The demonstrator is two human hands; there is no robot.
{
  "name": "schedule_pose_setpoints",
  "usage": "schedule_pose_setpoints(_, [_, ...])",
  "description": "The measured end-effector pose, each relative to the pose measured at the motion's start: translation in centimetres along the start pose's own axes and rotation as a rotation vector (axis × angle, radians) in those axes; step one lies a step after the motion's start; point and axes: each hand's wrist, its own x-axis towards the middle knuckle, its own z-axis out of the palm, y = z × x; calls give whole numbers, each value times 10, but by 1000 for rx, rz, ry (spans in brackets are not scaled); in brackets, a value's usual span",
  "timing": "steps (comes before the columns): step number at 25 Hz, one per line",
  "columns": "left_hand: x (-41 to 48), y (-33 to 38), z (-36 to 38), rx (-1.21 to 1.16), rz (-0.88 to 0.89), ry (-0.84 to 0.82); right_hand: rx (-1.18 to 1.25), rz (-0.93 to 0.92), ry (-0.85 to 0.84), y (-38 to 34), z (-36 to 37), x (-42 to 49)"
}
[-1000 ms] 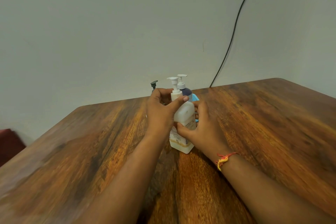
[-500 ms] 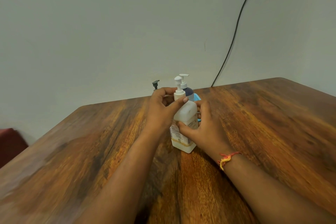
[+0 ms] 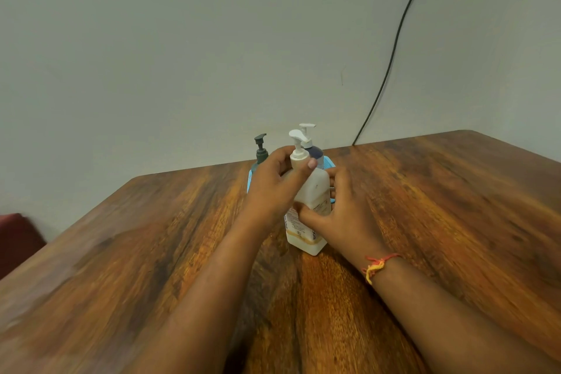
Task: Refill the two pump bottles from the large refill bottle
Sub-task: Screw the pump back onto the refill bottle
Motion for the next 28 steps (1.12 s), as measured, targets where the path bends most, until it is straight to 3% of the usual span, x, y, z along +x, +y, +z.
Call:
schedule_pose_setpoints(9, [2, -4, 12, 4, -20, 184, 13, -2, 1, 0, 1, 0])
schedule_pose_setpoints(18, [3, -5, -8, -47, -25, -13, -12, -10, 16, -3, -1, 0])
schedule_pose_setpoints(28, [2, -7, -7, -11, -18, -13, -30, 5, 3, -3, -1, 0])
